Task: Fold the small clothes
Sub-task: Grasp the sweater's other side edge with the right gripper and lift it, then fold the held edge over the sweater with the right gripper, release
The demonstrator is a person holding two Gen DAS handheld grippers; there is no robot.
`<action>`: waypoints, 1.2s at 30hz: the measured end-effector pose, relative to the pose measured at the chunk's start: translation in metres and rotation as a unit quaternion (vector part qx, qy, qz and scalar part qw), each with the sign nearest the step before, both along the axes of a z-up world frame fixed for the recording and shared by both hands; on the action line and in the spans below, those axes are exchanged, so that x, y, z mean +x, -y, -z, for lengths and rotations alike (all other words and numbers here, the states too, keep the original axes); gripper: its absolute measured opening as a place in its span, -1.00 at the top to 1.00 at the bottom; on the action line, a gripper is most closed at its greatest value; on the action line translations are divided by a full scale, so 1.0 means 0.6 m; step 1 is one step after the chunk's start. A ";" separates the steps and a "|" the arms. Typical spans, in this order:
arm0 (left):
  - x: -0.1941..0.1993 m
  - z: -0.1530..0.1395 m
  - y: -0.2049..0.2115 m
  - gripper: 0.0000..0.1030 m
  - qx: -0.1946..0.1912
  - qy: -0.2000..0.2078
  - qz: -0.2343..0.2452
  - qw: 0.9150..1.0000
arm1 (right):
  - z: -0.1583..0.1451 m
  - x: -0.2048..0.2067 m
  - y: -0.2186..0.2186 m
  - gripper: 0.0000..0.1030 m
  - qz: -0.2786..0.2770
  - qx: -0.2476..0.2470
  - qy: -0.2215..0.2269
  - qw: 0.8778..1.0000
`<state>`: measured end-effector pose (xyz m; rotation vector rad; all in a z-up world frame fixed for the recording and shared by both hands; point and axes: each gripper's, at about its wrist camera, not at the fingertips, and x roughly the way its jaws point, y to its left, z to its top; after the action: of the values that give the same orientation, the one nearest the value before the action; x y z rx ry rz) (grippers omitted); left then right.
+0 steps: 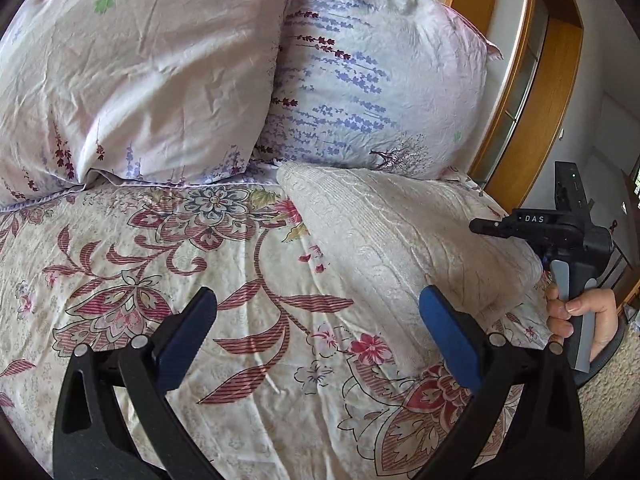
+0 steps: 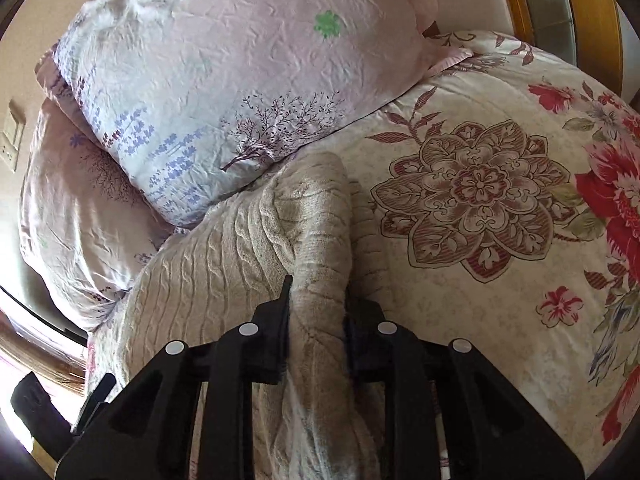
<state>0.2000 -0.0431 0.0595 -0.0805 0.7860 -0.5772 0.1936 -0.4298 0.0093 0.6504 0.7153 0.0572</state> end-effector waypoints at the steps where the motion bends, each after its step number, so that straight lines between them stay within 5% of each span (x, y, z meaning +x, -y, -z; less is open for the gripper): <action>1: 0.001 0.000 -0.001 -0.96 -0.004 -0.001 0.002 1.000 | -0.004 0.000 0.009 0.13 0.005 0.013 0.005 1.000; 2: 0.000 0.000 0.000 -0.96 -0.006 -0.002 0.005 1.000 | -0.008 0.001 0.018 -0.01 0.011 0.025 0.012 1.000; 9: -0.011 -0.003 0.005 -0.96 -0.018 0.005 0.029 0.999 | -0.016 0.059 0.037 0.01 -0.003 0.055 -0.001 0.998; 13: -0.018 -0.004 0.015 -0.96 -0.018 0.006 0.050 0.999 | -0.020 0.068 0.017 0.80 -0.017 0.007 0.000 1.000; 18: -0.022 -0.006 0.021 -0.96 -0.017 0.008 0.059 0.998 | -0.028 0.049 0.046 0.83 0.031 -0.001 0.027 0.999; 24: -0.026 -0.005 0.033 -0.97 -0.011 0.008 0.081 0.997 | 0.028 0.060 0.069 0.82 0.056 0.014 -0.043 0.997; 27: -0.029 -0.004 0.039 -0.97 -0.005 0.005 0.096 0.995 | 0.016 0.044 0.068 0.68 0.048 0.017 -0.036 0.998; 29: -0.033 -0.006 0.041 -0.97 -0.001 0.011 0.104 0.995 | 0.005 0.017 0.072 0.06 0.042 0.029 -0.032 0.998; 31: -0.039 -0.010 0.044 -0.97 0.010 0.021 0.107 0.994 | -0.004 -0.023 0.074 -0.24 0.035 0.032 -0.009 0.999; 36: -0.072 -0.007 0.085 -0.96 0.135 0.066 0.105 0.983 | 0.004 -0.103 0.069 -0.13 0.015 0.017 0.003 1.000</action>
<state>0.1569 -0.0943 0.0639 0.2919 0.7425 -0.6632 0.1319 -0.4712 0.0067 0.6941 0.7006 0.0431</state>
